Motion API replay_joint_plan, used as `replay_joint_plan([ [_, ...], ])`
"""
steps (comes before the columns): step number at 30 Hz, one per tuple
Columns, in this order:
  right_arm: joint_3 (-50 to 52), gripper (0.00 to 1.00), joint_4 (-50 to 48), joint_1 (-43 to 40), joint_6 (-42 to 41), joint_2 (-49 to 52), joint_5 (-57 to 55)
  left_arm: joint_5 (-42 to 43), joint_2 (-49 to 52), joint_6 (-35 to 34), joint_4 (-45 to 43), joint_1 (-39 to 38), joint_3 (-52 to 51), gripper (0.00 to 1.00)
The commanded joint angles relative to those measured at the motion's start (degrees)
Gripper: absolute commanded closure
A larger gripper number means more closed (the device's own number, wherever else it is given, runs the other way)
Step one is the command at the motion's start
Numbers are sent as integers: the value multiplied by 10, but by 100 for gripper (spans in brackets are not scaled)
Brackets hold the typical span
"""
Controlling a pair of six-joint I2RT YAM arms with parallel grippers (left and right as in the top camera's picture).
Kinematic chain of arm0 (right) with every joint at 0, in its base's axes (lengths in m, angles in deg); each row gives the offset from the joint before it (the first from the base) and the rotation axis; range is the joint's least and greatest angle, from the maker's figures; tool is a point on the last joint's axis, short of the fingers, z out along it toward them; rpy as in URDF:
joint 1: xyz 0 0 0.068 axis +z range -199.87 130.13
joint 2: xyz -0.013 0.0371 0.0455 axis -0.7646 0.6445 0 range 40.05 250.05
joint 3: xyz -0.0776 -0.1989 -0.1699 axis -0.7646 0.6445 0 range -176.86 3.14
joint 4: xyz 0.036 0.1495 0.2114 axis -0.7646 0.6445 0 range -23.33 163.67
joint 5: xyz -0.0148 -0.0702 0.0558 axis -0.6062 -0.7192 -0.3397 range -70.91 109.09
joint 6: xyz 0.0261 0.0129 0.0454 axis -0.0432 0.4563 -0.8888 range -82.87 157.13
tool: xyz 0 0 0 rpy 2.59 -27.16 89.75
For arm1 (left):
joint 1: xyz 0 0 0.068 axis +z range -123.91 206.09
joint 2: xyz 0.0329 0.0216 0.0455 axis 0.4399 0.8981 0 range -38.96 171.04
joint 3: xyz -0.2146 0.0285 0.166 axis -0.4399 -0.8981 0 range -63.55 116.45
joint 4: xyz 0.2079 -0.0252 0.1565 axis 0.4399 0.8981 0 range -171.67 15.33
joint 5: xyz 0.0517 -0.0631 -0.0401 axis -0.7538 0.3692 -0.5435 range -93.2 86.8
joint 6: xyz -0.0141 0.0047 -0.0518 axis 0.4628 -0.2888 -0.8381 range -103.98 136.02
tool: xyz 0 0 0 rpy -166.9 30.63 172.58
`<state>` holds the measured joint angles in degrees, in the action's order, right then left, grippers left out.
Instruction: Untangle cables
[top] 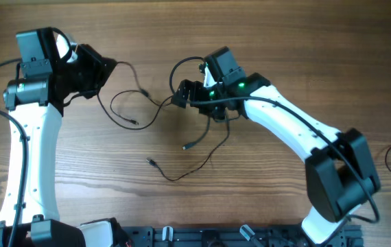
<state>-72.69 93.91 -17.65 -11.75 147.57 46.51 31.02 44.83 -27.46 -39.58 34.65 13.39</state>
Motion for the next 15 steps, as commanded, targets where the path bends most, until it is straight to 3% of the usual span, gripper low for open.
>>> replay_joint_plan([
  [1,5,0,-49,2,-144,48,14,120,-15,76,-10,2,-1,96],
  [7,5,5,-164,2,-268,86,9,132,-53,88,-7,2,-1,96],
  [12,5,11,-197,2,-352,98,-40,131,-88,88,-2,2,-1,96],
  [13,5,14,-212,2,-367,107,-52,131,-100,88,3,2,-1,96],
  [14,5,23,-219,2,-366,111,-62,131,-108,88,4,2,-1,96],
  [15,5,46,-222,2,-357,111,-73,131,-112,88,4,2,-1,96],
])
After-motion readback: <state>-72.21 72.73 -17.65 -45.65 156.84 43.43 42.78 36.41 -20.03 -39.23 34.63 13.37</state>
